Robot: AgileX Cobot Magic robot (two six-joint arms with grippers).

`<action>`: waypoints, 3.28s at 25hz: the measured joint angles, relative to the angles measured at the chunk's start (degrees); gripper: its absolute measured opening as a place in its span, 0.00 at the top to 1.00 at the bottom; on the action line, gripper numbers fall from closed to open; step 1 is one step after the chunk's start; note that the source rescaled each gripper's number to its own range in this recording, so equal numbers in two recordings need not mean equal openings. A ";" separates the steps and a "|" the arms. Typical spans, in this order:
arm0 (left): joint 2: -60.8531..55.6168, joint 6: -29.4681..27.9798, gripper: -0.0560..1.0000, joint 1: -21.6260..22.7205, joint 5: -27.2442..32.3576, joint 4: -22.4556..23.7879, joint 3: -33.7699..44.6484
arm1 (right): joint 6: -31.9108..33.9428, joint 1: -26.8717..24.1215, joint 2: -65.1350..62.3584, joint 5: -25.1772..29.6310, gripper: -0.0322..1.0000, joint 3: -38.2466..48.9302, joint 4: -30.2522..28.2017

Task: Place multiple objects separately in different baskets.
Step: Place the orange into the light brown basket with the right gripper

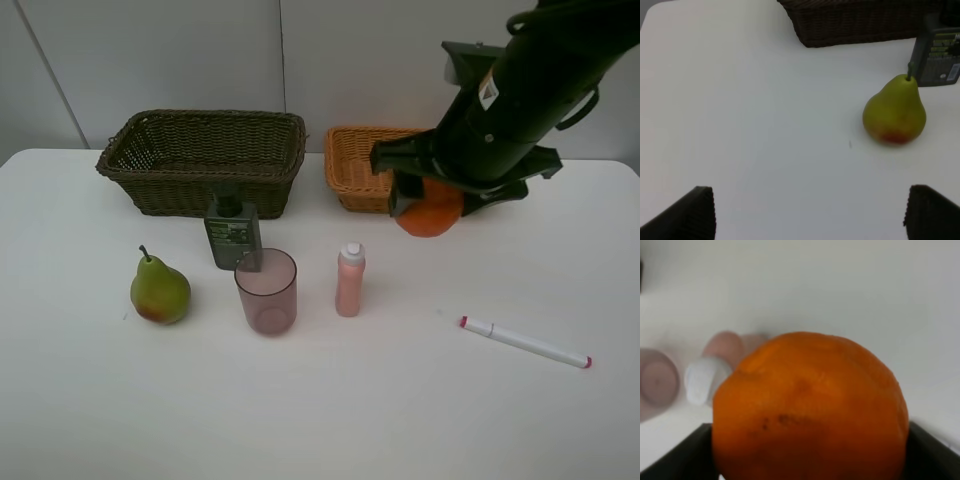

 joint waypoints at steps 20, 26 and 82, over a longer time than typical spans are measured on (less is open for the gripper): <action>0.00 0.00 0.00 0.00 0.00 0.00 0.00 | 0.12 -12.54 12.99 -30.82 0.31 -3.95 -5.98; 0.00 0.00 0.00 0.00 0.00 0.00 0.00 | 0.12 -13.11 20.15 -31.54 0.31 -10.43 -8.90; 0.00 0.00 0.00 0.00 0.00 0.00 0.00 | -1.97 -10.45 29.19 -15.37 0.00 -22.41 -9.28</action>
